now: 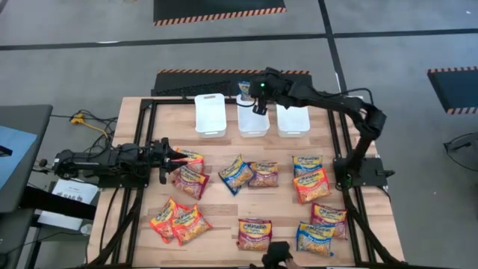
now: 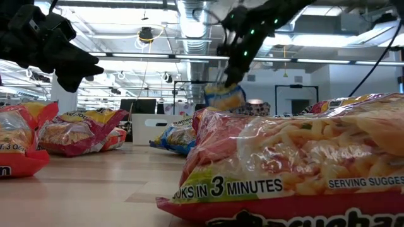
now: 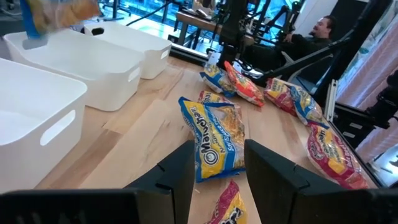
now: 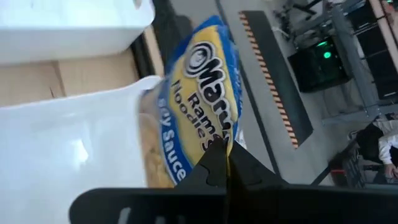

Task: Sort Maruchan noodles
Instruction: Put the blue noodle pack into the middle white bin

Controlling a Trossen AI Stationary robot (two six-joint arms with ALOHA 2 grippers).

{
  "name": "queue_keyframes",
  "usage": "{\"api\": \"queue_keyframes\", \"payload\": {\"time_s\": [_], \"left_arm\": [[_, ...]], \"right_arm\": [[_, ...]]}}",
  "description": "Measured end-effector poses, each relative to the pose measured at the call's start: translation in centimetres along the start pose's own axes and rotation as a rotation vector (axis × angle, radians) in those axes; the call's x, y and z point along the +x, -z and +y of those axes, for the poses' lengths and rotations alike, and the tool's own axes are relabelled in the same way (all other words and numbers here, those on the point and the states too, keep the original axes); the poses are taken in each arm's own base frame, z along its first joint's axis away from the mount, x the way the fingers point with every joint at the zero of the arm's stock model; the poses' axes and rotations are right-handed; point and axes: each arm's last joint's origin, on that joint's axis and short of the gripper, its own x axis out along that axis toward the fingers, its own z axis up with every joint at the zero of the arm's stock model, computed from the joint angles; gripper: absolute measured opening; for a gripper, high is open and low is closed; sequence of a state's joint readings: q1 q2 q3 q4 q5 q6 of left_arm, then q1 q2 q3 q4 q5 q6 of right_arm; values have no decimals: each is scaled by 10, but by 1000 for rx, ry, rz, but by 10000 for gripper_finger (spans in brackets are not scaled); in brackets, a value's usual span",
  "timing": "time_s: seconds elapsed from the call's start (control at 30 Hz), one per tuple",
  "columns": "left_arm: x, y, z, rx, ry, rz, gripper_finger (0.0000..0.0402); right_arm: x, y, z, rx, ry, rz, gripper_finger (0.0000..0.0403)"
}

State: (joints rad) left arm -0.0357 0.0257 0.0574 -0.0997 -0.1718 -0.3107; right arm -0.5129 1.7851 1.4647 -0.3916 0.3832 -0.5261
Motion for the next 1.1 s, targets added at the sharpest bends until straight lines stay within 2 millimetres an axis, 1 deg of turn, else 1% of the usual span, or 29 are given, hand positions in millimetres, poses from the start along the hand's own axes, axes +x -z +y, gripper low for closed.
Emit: {"api": "queue_keyframes", "payload": {"time_s": [0.13, 0.2, 0.33, 0.47, 0.57, 0.73, 0.9, 1.1], "left_arm": [[0, 0, 0, -8, -1, -1, 126], [0, 0, 0, -15, -1, -1, 126], [0, 0, 0, -17, -10, -4, 126], [0, 0, 1, -17, -19, -8, 126], [0, 0, 0, -16, -18, -8, 126], [0, 0, 1, 15, -24, -9, 126], [0, 0, 1, 36, -25, -9, 126], [0, 0, 1, 28, -25, -9, 126]], "right_arm": [[16, 4, 9, -36, -21, 32, 7], [21, 6, 13, -48, -37, 50, 7], [30, 5, 18, -47, -48, 29, 7], [37, 4, 16, -25, -29, 2, 7], [40, 8, 11, 2, -44, 4, 8], [43, 13, 3, 59, -54, 1, 8], [47, 17, -4, 134, -114, -24, 8], [48, 19, -6, 174, -113, -21, 8]]}}
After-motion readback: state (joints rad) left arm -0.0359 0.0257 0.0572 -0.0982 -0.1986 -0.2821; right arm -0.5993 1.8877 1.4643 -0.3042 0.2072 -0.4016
